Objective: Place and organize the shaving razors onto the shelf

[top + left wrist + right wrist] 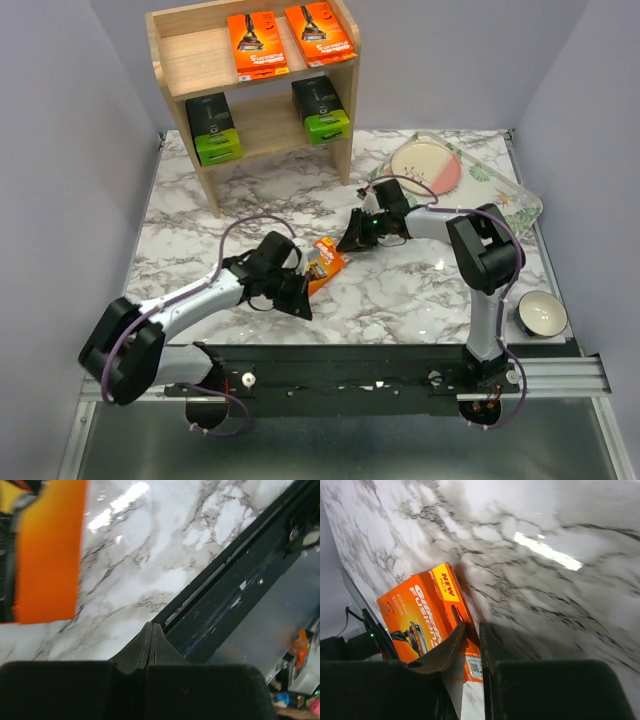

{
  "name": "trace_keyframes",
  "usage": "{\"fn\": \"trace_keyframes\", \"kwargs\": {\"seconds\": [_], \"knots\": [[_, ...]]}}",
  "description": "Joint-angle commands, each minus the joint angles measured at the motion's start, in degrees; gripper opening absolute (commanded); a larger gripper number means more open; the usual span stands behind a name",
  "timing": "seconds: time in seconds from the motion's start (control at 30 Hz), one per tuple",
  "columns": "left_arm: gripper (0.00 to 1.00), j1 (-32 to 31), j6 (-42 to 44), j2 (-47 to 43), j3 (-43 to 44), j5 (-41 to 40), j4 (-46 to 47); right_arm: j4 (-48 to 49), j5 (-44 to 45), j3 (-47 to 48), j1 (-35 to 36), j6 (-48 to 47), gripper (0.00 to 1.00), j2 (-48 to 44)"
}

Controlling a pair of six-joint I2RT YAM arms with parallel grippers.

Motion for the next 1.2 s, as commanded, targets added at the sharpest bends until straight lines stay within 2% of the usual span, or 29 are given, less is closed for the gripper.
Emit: {"fn": "trace_keyframes", "kwargs": {"seconds": [0.0, 0.13, 0.27, 0.47, 0.67, 0.77, 0.8, 0.9, 0.93, 1.03, 1.17], "knots": [[0.0, -7.18, 3.92, 9.47, 4.83, 1.94, 5.09, -2.62, 5.38, -4.61, -2.72, 1.92, 0.24, -0.95], [0.0, -8.07, 4.0, 15.36, 8.26, -11.56, 2.65, -1.57, 5.56, -7.68, -2.9, 4.12, 0.24, -3.58], [0.0, -6.58, 3.84, 19.5, 12.3, -19.58, 0.36, -0.77, 6.43, -11.99, -2.9, 7.37, 0.25, -8.15], [0.0, -1.83, 0.5, 23.55, 14.68, -25.93, 1.14, 0.63, 11.7, -19.81, -2.73, 8.78, 0.25, -17.9], [0.01, 1.77, -2.05, 29.35, 18.28, -28.13, 4.57, 0.9, 12.06, -18.86, -0.27, 6.16, 0.25, -19.41], [0.04, 3.27, -2.93, 31.55, 20.74, -28.74, 5.89, 1.77, 9.7, -17.02, 2.19, 4.22, 0.32, -18.45], [0.06, 4.32, -3.37, 31.9, 20.75, -28.22, 7.29, 2.04, 9.16, -16.4, 2.81, 3.69, 0.46, -18.18], [0.24, 5.56, -5.04, 32.08, 21.1, -27.87, 7.65, 1.95, 7.49, -14.47, 4.57, 1.32, 0.63, -18.18], [0.35, 6.08, -5.74, 31.9, 20.92, -27.26, 7.48, 1.6, 7.49, -14.29, 4.66, 0.88, 0.66, -18.96], [0.47, 6.44, -6.8, 28.66, 18.21, -23.31, 7.13, -2.87, 11.69, -13.15, 4.31, -1.31, 0.67, -21.51], [0.5, 7.75, -12.94, 21.63, 11.45, -14.61, 12.56, -8.15, 17.58, -13.06, 2.46, -3.96, 0.61, -27.31]]}}
